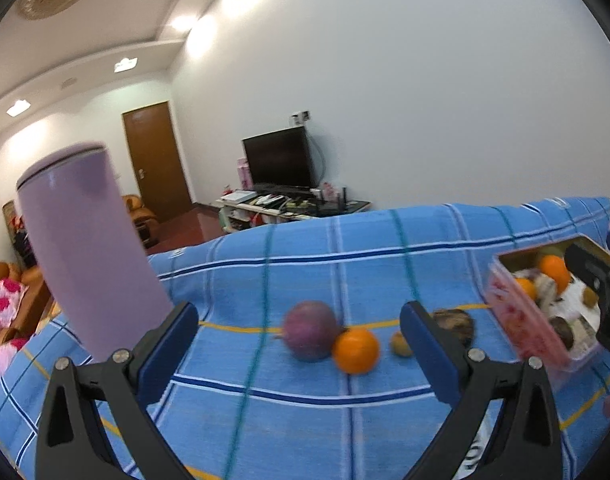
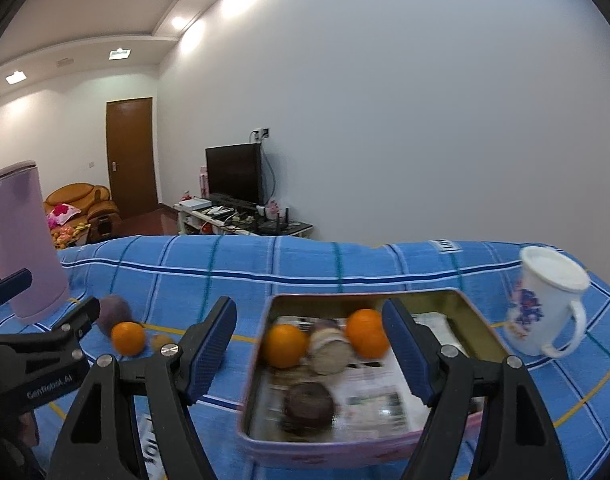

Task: Organize fruits
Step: 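Withdraw both open tools from the tin back toward the remaining fruits, then grasp the dark brown fruit with the right tool while the left tool grasps the purple turnip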

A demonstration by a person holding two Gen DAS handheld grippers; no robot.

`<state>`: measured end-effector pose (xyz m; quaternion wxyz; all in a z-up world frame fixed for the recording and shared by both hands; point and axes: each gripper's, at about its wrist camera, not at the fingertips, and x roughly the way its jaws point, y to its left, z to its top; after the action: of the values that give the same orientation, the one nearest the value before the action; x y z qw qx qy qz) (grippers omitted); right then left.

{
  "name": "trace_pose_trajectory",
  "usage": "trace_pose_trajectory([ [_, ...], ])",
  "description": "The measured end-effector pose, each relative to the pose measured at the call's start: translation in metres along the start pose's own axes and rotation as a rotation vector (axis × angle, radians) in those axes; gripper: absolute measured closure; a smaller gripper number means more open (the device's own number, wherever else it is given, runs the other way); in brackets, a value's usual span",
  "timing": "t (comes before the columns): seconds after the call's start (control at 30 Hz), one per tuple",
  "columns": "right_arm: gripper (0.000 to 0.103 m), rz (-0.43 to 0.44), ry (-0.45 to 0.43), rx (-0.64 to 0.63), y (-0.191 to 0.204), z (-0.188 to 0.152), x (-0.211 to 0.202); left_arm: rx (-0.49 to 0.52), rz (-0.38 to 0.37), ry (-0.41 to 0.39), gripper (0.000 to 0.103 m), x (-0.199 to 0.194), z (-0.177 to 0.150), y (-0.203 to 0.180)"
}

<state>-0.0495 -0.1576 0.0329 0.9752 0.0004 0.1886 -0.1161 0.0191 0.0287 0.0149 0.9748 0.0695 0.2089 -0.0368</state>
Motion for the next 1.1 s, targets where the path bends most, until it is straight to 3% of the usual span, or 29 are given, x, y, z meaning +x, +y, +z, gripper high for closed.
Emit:
trace_pose_trajectory([
  [0.2,0.026,0.031,0.017,-0.011,0.030,0.002,0.012,-0.130,0.023,0.047,0.000,0.018,-0.003,0.044],
  [0.33,0.026,0.054,0.045,-0.006,0.046,0.003,0.023,-0.167,0.122,0.063,0.000,0.031,-0.005,0.072],
  [0.47,0.026,0.091,0.101,-0.006,0.062,0.004,0.038,-0.211,0.183,0.126,0.000,0.045,-0.009,0.092],
  [0.57,0.027,0.118,0.136,-0.022,0.076,0.004,0.048,-0.237,0.184,0.152,0.000,0.050,-0.013,0.099],
  [0.63,0.036,0.130,0.165,-0.046,0.084,0.003,0.054,-0.226,0.178,0.156,0.000,0.051,-0.013,0.097],
  [0.67,0.048,0.133,0.190,-0.062,0.089,0.002,0.059,-0.219,0.176,0.156,0.000,0.051,-0.013,0.095],
  [0.7,0.053,0.131,0.206,-0.066,0.090,0.001,0.062,-0.212,0.174,0.155,0.000,0.051,-0.013,0.094],
  [1.0,0.055,0.115,0.402,-0.078,0.096,-0.010,0.099,-0.206,0.168,0.161,0.000,0.052,-0.013,0.093],
  [1.1,0.055,0.103,0.406,-0.083,0.096,-0.011,0.103,-0.198,0.166,0.162,0.000,0.052,-0.013,0.090],
])
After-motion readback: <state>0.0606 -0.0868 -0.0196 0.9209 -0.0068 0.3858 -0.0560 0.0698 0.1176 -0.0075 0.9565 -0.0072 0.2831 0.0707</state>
